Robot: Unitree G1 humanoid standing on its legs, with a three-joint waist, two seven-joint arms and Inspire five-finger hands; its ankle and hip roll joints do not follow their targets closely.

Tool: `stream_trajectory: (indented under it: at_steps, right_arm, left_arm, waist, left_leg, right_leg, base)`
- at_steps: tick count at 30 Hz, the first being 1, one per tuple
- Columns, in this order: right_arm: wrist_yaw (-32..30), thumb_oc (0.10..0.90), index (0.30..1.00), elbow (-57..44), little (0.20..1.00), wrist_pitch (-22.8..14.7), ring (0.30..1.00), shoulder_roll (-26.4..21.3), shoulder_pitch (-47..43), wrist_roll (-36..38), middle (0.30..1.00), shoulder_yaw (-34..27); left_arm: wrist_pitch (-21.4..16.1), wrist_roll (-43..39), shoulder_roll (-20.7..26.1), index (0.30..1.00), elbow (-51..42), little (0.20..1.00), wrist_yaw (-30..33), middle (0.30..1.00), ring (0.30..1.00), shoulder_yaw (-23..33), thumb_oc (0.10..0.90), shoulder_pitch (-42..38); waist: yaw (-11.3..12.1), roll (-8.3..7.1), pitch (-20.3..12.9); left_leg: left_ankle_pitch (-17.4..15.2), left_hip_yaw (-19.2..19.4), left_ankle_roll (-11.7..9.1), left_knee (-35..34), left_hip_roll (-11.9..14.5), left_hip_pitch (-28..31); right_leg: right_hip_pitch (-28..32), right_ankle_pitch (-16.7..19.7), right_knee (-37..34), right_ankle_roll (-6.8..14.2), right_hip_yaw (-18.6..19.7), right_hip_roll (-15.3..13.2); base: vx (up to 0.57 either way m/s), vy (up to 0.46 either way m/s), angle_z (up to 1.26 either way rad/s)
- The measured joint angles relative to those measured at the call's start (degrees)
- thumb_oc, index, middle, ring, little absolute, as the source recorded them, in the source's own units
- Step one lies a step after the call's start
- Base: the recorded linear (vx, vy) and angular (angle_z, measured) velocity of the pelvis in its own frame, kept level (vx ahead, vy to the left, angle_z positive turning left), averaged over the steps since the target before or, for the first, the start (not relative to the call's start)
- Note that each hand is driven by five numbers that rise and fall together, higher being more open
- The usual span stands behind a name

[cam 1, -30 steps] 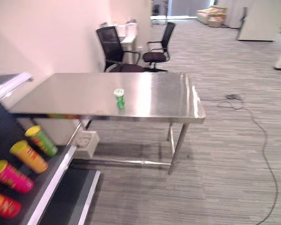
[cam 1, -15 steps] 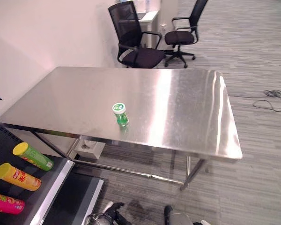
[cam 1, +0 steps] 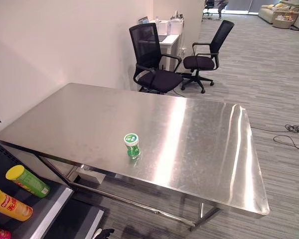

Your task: Put the goods on the table back onto the shelves and tidy them up.

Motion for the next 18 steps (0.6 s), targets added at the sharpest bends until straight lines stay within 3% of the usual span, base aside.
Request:
stream_trajectory:
  at_steps: [2, 3, 5, 10, 12, 13, 15, 16, 18]
  right_arm:
    - [2.4, 0.800, 0.900, 1.2, 0.900, 5.4, 0.900, 2.9, 6.1, 16.9, 0.900, -13.0]
    - [3.5, 0.800, 0.900, 0.9, 0.900, 5.8, 0.900, 4.3, 8.4, 23.2, 0.900, -17.7]
    - [4.0, 0.800, 0.900, -2.8, 0.900, 5.8, 0.900, 6.6, 10.6, 28.9, 0.900, -21.6]
    - [6.4, 0.800, 0.900, -18.0, 0.900, 3.6, 0.900, 7.5, 9.9, 29.9, 0.900, -21.4]
    - [6.9, 0.800, 0.900, -20.8, 0.900, 2.7, 0.900, 7.7, 8.5, 29.9, 0.900, -21.6]
    - [7.3, 0.800, 0.900, -21.7, 0.900, 3.0, 0.900, 8.0, 7.2, 29.5, 0.900, -21.3]
    - [7.4, 0.800, 0.900, -22.1, 0.900, 2.1, 0.900, 8.5, 6.6, 29.3, 0.900, -20.4]
    - [7.4, 0.800, 0.900, -22.0, 0.900, 2.0, 0.900, 8.5, 6.4, 29.3, 0.900, -19.6]
    - [7.4, 0.800, 0.900, -22.0, 0.900, 2.0, 0.900, 8.2, 6.5, 29.2, 0.900, -18.4]
  left_arm:
    - [0.1, -2.5, -0.3, 0.900, 3.3, 0.900, -2.4, 0.900, 0.900, 0.5, 0.800, -1.9]
    - [0.2, -3.7, -0.2, 0.900, 3.6, 0.900, -2.6, 0.900, 0.900, 0.7, 0.800, -1.3]
    - [0.1, -4.0, -0.5, 0.900, 3.1, 0.900, -2.9, 0.900, 0.900, 1.2, 0.800, -0.5]
    - [-0.5, -5.7, -3.6, 0.900, 2.3, 0.900, -3.2, 0.900, 0.900, 6.1, 0.800, -0.4]
    - [-0.5, -5.7, -4.2, 0.900, 2.3, 0.900, -3.4, 0.900, 0.900, 6.1, 0.800, -0.4]
    - [-0.5, -5.7, -4.3, 0.900, 2.2, 0.900, -4.0, 0.900, 0.900, 6.0, 0.800, -1.4]
    - [-0.5, -5.7, -4.0, 0.900, 2.0, 0.900, -4.0, 0.900, 0.900, 6.1, 0.800, -2.0]
    - [-0.5, -5.7, -3.8, 0.900, 2.1, 0.900, -4.0, 0.900, 0.900, 6.1, 0.800, -1.8]
    - [-0.5, -5.7, -3.3, 0.900, 2.3, 0.900, -3.9, 0.900, 0.900, 6.1, 0.800, -1.4]
  waist:
    - [0.7, -0.17, -0.5]
    - [0.4, 0.04, -0.6]
    - [-1.0, 0.77, -0.5]
    - [-0.9, 0.41, -1.7]
    - [-0.7, -0.23, -2.4]
    - [-0.4, -1.24, -2.5]
    - [-1.0, -1.80, -2.4]
    - [-1.6, -2.09, -2.3]
    - [-1.8, -2.25, -2.3]
  left_leg:
    - [-1.4, 1.0, 0.7, 0.0, -0.4, -0.6]
    - [-1.4, 1.7, 0.7, 0.2, -0.3, -0.6]
    - [-1.0, 2.6, 0.2, 0.7, 0.3, -0.3]
    - [3.3, 2.3, -1.4, 3.1, 0.1, -2.2]
    - [5.4, 2.2, -2.9, 4.2, -0.1, -2.9]
    - [7.0, 2.7, -3.5, 5.4, 0.3, -3.7]
    - [7.1, 7.4, -3.2, 9.9, 3.6, -6.4]
    - [7.3, 10.1, -3.5, 9.8, 6.3, -6.5]
    - [7.8, 11.9, -4.1, 7.6, 10.4, -5.0]
  right_leg:
    - [-2.1, -2.2, 3.5, -0.4, 0.6, -0.5]
    - [-2.9, -2.6, 4.3, -0.6, 1.3, -0.3]
    - [-3.1, -2.4, 4.3, -0.5, 2.3, 0.6]
    - [-1.4, -1.5, 1.1, -2.2, 1.7, 0.1]
    - [-0.3, -0.5, -0.1, -2.5, 0.7, -0.1]
    - [1.6, 0.3, -3.4, -3.9, -1.4, -0.8]
    - [3.8, 2.4, -7.1, -4.2, -5.0, -0.8]
    - [5.0, 3.0, -8.7, -4.2, -6.3, -0.6]
    - [6.0, 3.2, -9.7, -4.1, -6.9, -0.1]
  base:
    - [0.05, -0.039, 0.02]
    - [0.01, -0.019, -0.35]
    - [0.01, -0.041, -0.38]
    - [-0.02, -0.010, 0.07]
    - [-0.05, 0.022, 0.35]
    - [-0.06, 0.085, 0.64]
    - [-0.03, 0.145, 0.75]
    - [0.00, 0.111, 0.63]
    - [0.02, 0.170, 0.24]
